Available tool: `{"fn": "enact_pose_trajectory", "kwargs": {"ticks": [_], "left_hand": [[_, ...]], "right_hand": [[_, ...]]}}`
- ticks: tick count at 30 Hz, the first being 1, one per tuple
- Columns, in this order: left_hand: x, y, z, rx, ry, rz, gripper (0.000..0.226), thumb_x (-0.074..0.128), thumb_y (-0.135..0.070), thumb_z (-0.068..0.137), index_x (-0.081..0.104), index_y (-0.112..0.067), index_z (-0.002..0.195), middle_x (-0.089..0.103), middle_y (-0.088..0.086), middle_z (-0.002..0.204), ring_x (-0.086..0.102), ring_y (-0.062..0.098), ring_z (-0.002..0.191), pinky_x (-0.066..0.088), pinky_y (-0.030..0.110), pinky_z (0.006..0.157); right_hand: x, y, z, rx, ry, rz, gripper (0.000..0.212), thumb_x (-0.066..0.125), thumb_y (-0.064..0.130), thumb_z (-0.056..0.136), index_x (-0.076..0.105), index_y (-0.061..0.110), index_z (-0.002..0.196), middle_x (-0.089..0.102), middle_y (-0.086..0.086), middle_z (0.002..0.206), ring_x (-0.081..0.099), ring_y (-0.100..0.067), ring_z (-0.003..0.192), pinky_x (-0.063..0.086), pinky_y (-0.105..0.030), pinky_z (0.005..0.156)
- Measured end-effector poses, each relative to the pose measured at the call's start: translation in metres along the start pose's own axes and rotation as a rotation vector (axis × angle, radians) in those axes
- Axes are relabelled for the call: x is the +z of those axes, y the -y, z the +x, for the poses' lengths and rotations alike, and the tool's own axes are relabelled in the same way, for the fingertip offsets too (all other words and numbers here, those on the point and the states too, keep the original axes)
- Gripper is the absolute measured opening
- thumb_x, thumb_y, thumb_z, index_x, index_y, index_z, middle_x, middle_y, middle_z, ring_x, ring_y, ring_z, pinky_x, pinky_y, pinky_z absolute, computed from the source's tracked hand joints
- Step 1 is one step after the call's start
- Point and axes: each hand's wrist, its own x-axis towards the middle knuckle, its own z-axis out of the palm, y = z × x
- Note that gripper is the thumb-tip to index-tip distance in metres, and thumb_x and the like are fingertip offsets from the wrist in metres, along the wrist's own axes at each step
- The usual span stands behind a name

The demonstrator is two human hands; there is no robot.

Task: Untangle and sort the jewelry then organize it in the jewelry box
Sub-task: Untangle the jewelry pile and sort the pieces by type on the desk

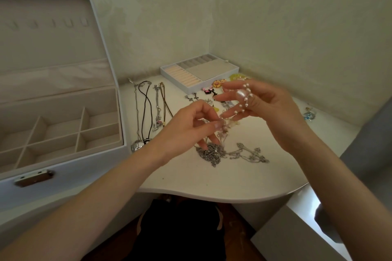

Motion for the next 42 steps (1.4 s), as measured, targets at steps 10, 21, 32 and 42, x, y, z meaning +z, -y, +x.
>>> {"fn": "enact_pose_trajectory", "kwargs": {"ticks": [10,21,32,42], "left_hand": [[0.006,0.002,-0.001,0.209,-0.02,0.479,0.031,0.073,-0.022,0.077,0.051,-0.04,0.089,0.046,-0.01,0.098,0.046,-0.001,0.083,0.038,0.011,0.072],[0.012,0.011,0.006,0.34,-0.172,0.42,0.016,0.072,-0.013,0.079,0.059,-0.023,0.079,0.053,-0.011,0.081,0.05,0.007,0.069,0.038,0.014,0.062],[0.003,0.0,0.006,0.097,-0.015,-0.253,0.013,0.057,0.003,0.086,0.062,-0.009,0.084,0.067,-0.005,0.07,0.063,0.007,0.066,0.053,0.02,0.062],[0.001,-0.003,0.006,0.046,0.016,-0.339,0.006,0.06,-0.004,0.081,0.056,-0.008,0.08,0.061,-0.002,0.067,0.056,0.007,0.06,0.047,0.017,0.057]], "right_hand": [[0.004,0.004,0.004,0.073,-0.017,-0.101,0.036,0.051,0.042,0.083,0.07,0.02,0.104,0.074,0.0,0.098,0.069,-0.021,0.076,0.054,-0.031,0.068],[0.007,0.002,0.004,0.14,-0.026,-0.065,0.038,0.048,0.047,0.089,0.071,0.021,0.105,0.074,-0.003,0.097,0.071,-0.024,0.076,0.059,-0.035,0.067],[0.001,-0.006,-0.001,0.16,-0.03,0.03,0.033,0.037,0.024,0.102,0.068,0.017,0.108,0.074,-0.011,0.089,0.068,-0.023,0.067,0.057,-0.033,0.062],[-0.008,-0.017,-0.008,0.089,0.112,0.103,0.055,0.054,-0.007,0.085,0.051,0.017,0.135,0.069,-0.013,0.093,0.066,-0.026,0.076,0.054,-0.031,0.068]]}}
